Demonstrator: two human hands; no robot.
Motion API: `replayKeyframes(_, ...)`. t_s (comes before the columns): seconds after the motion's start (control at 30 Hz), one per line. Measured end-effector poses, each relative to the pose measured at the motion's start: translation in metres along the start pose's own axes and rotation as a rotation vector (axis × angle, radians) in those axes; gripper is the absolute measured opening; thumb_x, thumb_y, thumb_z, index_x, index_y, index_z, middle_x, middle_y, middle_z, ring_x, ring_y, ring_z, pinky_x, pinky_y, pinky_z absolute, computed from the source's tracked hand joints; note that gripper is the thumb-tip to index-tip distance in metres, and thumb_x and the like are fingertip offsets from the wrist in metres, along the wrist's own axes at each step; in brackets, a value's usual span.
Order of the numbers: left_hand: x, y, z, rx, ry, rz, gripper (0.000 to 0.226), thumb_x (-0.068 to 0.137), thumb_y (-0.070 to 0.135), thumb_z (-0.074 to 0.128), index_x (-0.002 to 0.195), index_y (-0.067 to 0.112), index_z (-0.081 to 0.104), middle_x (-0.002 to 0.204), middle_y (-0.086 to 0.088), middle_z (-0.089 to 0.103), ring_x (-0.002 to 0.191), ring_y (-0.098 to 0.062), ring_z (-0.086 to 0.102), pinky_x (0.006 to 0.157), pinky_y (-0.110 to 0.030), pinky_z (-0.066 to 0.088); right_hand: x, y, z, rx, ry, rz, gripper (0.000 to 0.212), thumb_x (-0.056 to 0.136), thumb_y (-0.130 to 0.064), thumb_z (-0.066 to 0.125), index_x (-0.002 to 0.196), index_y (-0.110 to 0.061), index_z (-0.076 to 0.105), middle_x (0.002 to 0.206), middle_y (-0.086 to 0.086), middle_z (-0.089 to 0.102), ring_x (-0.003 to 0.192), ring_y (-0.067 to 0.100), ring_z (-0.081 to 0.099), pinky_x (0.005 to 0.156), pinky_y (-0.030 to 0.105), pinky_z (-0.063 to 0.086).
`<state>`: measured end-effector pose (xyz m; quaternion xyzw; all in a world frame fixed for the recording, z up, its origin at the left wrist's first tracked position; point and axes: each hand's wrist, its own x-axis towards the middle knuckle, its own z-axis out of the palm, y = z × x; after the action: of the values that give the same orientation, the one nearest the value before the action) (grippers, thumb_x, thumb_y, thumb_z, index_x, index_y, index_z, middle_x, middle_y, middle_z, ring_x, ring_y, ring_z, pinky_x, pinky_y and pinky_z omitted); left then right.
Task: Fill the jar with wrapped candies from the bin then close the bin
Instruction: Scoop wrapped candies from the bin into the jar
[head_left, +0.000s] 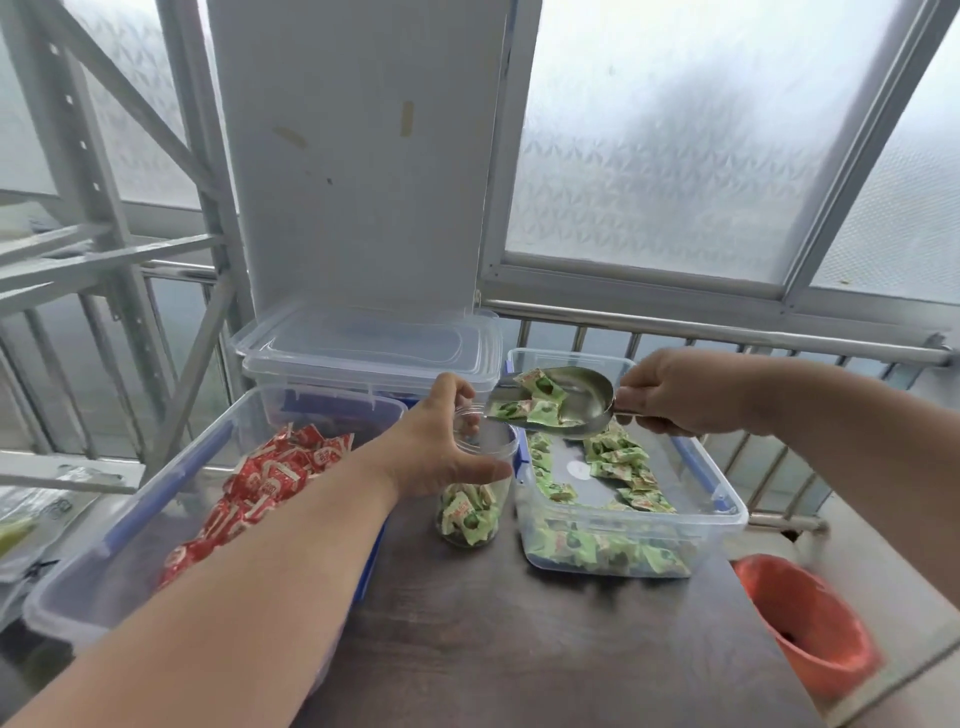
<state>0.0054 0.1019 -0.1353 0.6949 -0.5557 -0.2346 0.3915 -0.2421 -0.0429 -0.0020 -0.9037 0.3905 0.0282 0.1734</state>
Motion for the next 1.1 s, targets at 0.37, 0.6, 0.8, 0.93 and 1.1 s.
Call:
replayKeyframes(0.37,0.002,-0.002,-0.001,-0.019,-0.015,0.001,0.092,0.076,0.05,0.099,0.144,0.031,0.039,0.147,0.003,0.051,0.129,-0.016,0.054,0.088,-0.019,0.046,0.008,-0.072,-0.027,-0.575,-0.036,-0.069,0.027,0.1,-0.036,0.054,0.099,-0.021,0.077,0.089,0.002,0.077,0.077,0.023,0.069,0.077,0.035,0.059)
replayKeyframes(0.6,0.002,-0.003,-0.001,-0.05,-0.017,0.001,0.087,0.076,0.047,0.099,0.138,0.031,0.041,0.143,0.002,0.057,0.125,-0.012,0.059,0.088,-0.02,0.055,0.011,-0.07,-0.034,-0.658,-0.053,-0.102,0.031,0.103,-0.032,0.047,0.096,-0.023,0.077,0.086,0.001,0.077,0.074,0.013,0.064,0.062,0.022,0.047)
replayKeyframes(0.8,0.003,-0.004,0.001,-0.026,0.002,0.017,0.087,0.074,0.05,0.099,0.136,0.031,0.042,0.137,0.004,0.059,0.128,-0.012,0.061,0.092,-0.024,0.057,0.01,-0.042,-0.039,-0.446,0.028,-0.015,0.034,0.103,-0.036,0.05,0.09,-0.019,0.076,0.083,0.004,0.076,0.073,0.019,0.067,0.074,0.034,0.054)
replayKeyframes(0.93,0.003,-0.004,0.001,-0.027,-0.015,0.015,0.09,0.073,0.052,0.099,0.138,0.031,0.041,0.137,0.002,0.059,0.13,-0.014,0.06,0.097,-0.028,0.06,0.019,-0.008,-0.023,-0.45,0.007,0.135,0.032,0.104,-0.036,0.05,0.089,-0.018,0.072,0.076,0.001,0.072,0.068,0.022,0.067,0.072,0.032,0.059)
replayKeyframes(1.1,0.004,-0.003,0.001,-0.019,0.003,0.015,0.087,0.074,0.05,0.1,0.137,0.031,0.043,0.135,0.004,0.061,0.126,-0.01,0.062,0.083,-0.015,0.055,0.031,0.021,0.019,-0.349,-0.138,0.288,0.046,0.103,-0.033,0.047,0.082,-0.001,0.072,0.058,0.004,0.062,0.04,0.02,0.048,0.045,0.022,0.042)
